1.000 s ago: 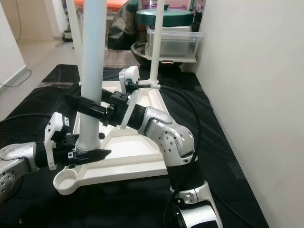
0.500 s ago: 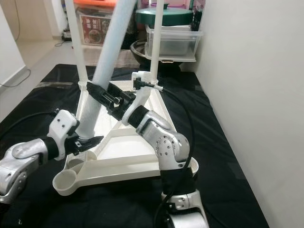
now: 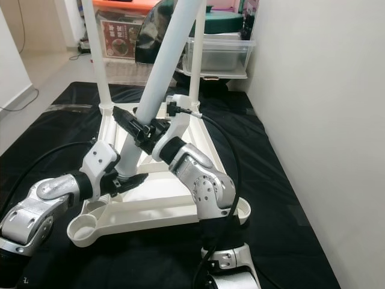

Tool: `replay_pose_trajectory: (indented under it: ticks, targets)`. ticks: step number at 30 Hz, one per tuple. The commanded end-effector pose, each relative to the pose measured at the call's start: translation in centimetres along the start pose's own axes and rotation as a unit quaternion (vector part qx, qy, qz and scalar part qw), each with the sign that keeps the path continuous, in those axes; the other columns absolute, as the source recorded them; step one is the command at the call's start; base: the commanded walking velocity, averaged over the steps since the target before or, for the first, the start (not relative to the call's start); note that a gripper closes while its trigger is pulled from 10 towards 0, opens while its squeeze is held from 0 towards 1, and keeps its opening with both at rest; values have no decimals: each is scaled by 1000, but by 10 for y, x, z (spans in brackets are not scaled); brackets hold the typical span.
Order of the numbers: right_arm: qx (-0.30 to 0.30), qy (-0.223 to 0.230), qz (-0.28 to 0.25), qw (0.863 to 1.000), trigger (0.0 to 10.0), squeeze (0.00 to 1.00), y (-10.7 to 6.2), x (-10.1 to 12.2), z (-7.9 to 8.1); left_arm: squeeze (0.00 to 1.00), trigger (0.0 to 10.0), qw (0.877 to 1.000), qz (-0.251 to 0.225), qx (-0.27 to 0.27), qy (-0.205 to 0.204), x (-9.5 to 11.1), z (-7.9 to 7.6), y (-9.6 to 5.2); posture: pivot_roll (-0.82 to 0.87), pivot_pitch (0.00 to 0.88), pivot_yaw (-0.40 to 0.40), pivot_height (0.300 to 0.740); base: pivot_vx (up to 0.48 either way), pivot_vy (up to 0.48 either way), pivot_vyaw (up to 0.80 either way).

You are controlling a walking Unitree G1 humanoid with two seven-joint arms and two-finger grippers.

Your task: Building children table

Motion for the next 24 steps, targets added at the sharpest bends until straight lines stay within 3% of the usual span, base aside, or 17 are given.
replay_pose_trajectory:
  ticks: [1, 2, 3, 10, 20, 21, 23, 24]
  targets:
    - [-2, 24, -12, 1000, 7529, 0, 6, -12, 7, 0, 8863, 999, -12, -52, 14, 6, -25, 11, 89, 0, -107, 740, 0, 0, 0]
    - [-2, 24, -12, 1000, 7529, 0, 6, -12, 7, 0, 8863, 999, -12, -52, 14, 6, -25, 11, 89, 0, -107, 740, 0, 0, 0]
    - [-1, 18, -18, 1000, 0, 0, 6, -12, 8, 0, 10000, 998, -11, -59, 15, 6, -31, 12, 92, 0, -107, 740, 0, 0, 0]
    - [9, 12, -27, 1000, 0, 0, 4, -11, 13, 0, 10000, 998, -7, -64, 15, 3, -34, 13, 92, 0, -106, 740, 0, 0, 0]
    - [15, 7, -33, 999, 0, 0, -1, -10, 14, 0, 10000, 998, 3, -49, 32, -2, -24, 10, 93, 0, -104, 740, 0, 0, 0]
    - [16, 6, -34, 999, 0, 0, -1, -10, 14, 1000, 10000, 998, -6, -42, 36, 0, -22, 10, 93, 0, -104, 740, 0, 0, 0]
    - [16, 6, -34, 999, 0, 0, -1, -10, 14, 1000, 10000, 998, -6, -42, 36, 0, -22, 10, 93, 0, -104, 740, 0, 0, 0]
    - [14, 2, -36, 999, 0, 0, -2, -8, 12, 1000, 10000, 999, -22, -21, 31, 5, -14, 8, 96, 0, -105, 740, 0, 0, 0]
Point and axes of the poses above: a point about 5 cm out from each wrist's last joint towards the gripper, its own y axis pointing out of the wrist towards the gripper, its own x axis along the axis of the wrist's last joint, z = x × y, the point moved 3 cm from there along y, pointing out of the wrist towards the gripper, and after that the axes turned 4 degrees about y, right-handed, at the moved point
